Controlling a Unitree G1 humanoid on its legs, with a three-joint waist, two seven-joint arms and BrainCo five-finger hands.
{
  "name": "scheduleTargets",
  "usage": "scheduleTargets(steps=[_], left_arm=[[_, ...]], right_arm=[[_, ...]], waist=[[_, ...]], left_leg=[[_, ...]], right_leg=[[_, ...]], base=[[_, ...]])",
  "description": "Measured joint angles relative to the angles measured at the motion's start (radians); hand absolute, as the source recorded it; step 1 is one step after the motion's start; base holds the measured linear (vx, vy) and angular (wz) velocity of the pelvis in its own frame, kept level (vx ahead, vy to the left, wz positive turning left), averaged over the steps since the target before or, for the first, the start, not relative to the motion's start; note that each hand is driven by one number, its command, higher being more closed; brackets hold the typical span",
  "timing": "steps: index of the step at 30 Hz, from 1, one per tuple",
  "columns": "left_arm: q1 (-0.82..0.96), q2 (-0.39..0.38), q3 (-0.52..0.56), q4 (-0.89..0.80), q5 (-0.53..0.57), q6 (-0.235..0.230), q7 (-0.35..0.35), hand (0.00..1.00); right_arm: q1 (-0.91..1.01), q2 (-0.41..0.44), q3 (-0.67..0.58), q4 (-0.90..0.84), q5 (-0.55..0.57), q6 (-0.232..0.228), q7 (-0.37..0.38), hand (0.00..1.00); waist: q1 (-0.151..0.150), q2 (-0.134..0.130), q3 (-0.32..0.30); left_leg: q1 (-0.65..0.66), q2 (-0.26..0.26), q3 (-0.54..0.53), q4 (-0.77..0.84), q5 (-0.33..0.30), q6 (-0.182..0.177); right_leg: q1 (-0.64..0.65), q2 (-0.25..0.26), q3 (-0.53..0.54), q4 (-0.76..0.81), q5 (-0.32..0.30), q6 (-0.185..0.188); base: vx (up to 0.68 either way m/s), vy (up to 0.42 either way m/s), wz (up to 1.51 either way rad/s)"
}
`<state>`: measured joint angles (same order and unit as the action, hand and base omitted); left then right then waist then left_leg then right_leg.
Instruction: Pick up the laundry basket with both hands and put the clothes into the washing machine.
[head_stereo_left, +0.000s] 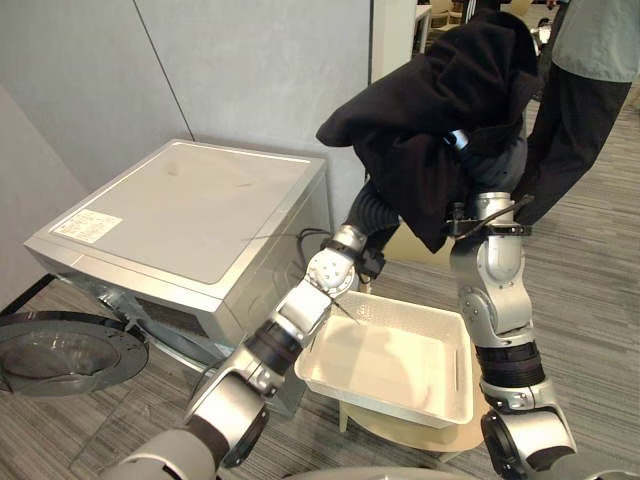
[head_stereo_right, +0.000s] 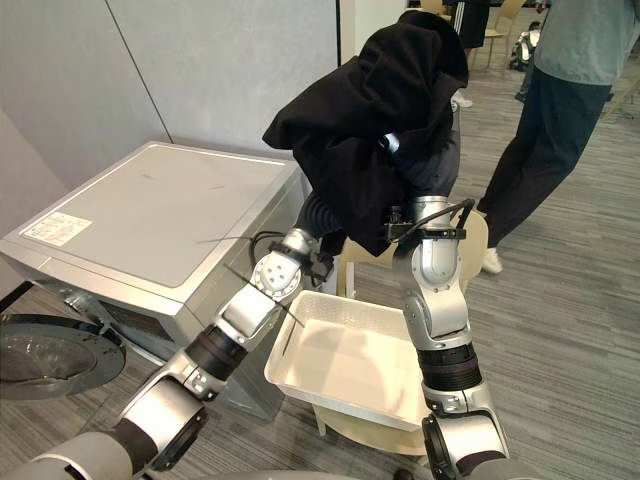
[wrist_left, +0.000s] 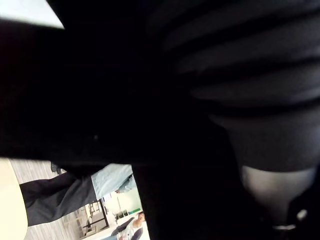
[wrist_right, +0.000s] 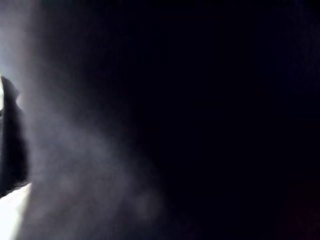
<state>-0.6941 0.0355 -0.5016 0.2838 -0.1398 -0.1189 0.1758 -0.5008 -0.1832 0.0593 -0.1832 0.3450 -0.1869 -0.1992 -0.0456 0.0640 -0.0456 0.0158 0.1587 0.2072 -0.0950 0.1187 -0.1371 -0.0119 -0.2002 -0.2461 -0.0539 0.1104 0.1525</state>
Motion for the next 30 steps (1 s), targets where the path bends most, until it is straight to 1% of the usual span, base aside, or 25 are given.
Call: scheduleTargets(steps=[3, 9, 14, 19, 22, 24, 27, 30], left_arm=[[-0.041, -0.005, 0.000, 0.001, -0.009, 0.003, 0.002, 0.00], [-0.072, -0.001, 0.000, -0.004, -0.086, 0.003, 0.019, 0.00], [-0.073, 0.013, 0.001, -0.061, -0.086, 0.006, 0.019, 0.00], [-0.067, 0.039, 0.001, -0.134, -0.087, 0.008, -0.005, 0.00], [-0.060, 0.045, 0.002, -0.174, -0.108, 0.007, -0.024, 0.00], [-0.058, 0.044, 0.006, -0.181, -0.117, 0.006, -0.024, 0.00], [-0.021, 0.043, 0.014, -0.208, -0.125, 0.004, -0.025, 0.00], [-0.006, 0.033, 0.007, -0.208, -0.124, 0.004, -0.045, 0.00]], right_arm=[[0.000, 0.006, 0.010, 0.000, 0.008, 0.000, 0.008, 1.00], [0.004, 0.012, 0.022, 0.000, 0.008, -0.002, 0.030, 1.00], [0.065, 0.012, 0.016, -0.002, 0.008, -0.006, 0.048, 1.00], [0.132, 0.011, -0.017, -0.018, 0.008, -0.003, 0.051, 1.00], [0.175, 0.003, -0.039, -0.026, 0.007, 0.000, 0.053, 1.00], [0.195, 0.001, -0.046, -0.026, 0.006, 0.002, 0.053, 1.00], [0.200, 0.000, -0.052, -0.025, -0.003, 0.017, 0.057, 1.00], [0.200, 0.001, -0.051, -0.003, -0.003, 0.021, 0.068, 1.00]], waist=[[-0.001, -0.001, 0.000], [-0.008, -0.007, 0.005], [-0.008, -0.014, 0.009], [-0.008, -0.018, 0.012], [-0.007, -0.019, 0.013], [-0.007, -0.020, 0.012], [-0.009, -0.020, 0.012], [-0.011, -0.025, 0.012]], left_leg=[[0.000, 0.001, 0.011, 0.000, 0.000, 0.000], [0.004, 0.001, 0.016, 0.000, 0.000, 0.000], [0.007, 0.001, 0.016, 0.000, 0.000, 0.000], [0.007, 0.001, 0.013, -0.001, 0.000, 0.000], [0.011, 0.001, 0.006, -0.002, 0.000, 0.000], [0.013, 0.001, 0.002, -0.003, 0.000, 0.000], [0.013, 0.002, 0.002, -0.008, 0.000, 0.000], [0.012, 0.002, 0.000, -0.008, 0.000, 0.000]], right_leg=[[-0.008, 0.001, 0.009, 0.000, 0.004, -0.002], [-0.009, 0.001, 0.015, 0.000, 0.006, -0.002], [-0.006, 0.001, 0.015, 0.001, 0.005, -0.003], [-0.004, 0.001, 0.013, 0.001, -0.001, 0.000], [0.006, 0.001, 0.005, 0.000, -0.002, 0.001], [0.010, 0.001, 0.002, 0.001, -0.005, 0.002], [0.009, 0.001, 0.002, 0.000, -0.005, 0.002], [0.008, 0.001, 0.002, 0.000, -0.005, 0.002]], base=[[-0.02, -0.004, -0.11], [-0.01, -0.002, -0.02], [0.00, 0.000, 0.00], [0.00, 0.000, 0.01], [-0.01, -0.002, 0.07], [-0.01, -0.001, 0.04], [0.00, 0.000, 0.00], [0.00, 0.000, 0.00]])
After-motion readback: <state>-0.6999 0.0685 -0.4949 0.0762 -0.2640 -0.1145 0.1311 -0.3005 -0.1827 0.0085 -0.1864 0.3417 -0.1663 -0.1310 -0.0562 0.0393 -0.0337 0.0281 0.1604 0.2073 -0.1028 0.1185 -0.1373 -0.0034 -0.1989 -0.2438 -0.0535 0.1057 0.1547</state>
